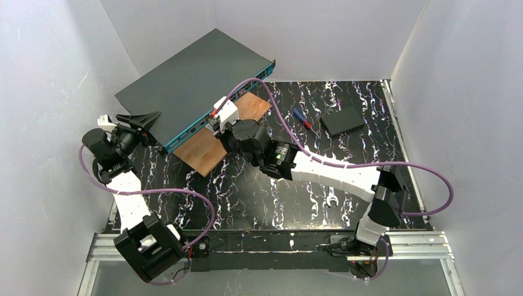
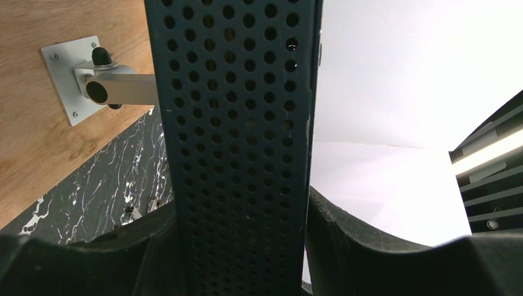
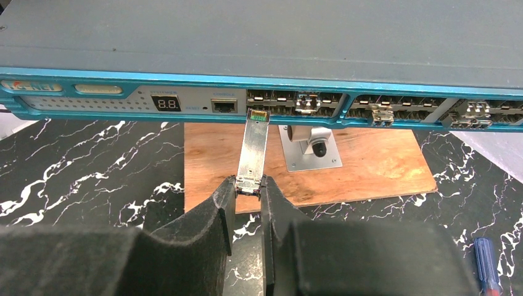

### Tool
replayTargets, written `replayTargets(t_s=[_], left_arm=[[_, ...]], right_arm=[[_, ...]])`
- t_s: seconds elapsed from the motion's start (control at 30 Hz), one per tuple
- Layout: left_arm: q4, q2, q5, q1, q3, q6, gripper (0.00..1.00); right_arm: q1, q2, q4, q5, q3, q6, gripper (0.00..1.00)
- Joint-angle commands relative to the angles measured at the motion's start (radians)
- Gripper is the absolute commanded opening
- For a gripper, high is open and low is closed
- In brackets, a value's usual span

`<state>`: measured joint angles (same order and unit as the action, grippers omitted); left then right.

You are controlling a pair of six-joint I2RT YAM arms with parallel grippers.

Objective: Insert the plug into the switch port
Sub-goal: Insert the connector into the switch port.

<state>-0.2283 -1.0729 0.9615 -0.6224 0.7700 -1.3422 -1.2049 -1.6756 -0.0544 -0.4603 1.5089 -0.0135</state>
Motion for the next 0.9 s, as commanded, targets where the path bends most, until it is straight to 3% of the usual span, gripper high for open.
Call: replayTargets(t_s=[0.0,0.87], left_arm=[[0.024,0.008,0.042,0.009,-0.003,0.06,0.0],[0.024,0.012,0.04,0.009,-0.008,0.06,0.0]], right_arm=[[-0.001,-0.007,-0.039,0.012,0.052,0.007,0.01],[-0.005,-0.002,-0.035,-0.044,0.046,0.041,0.01]])
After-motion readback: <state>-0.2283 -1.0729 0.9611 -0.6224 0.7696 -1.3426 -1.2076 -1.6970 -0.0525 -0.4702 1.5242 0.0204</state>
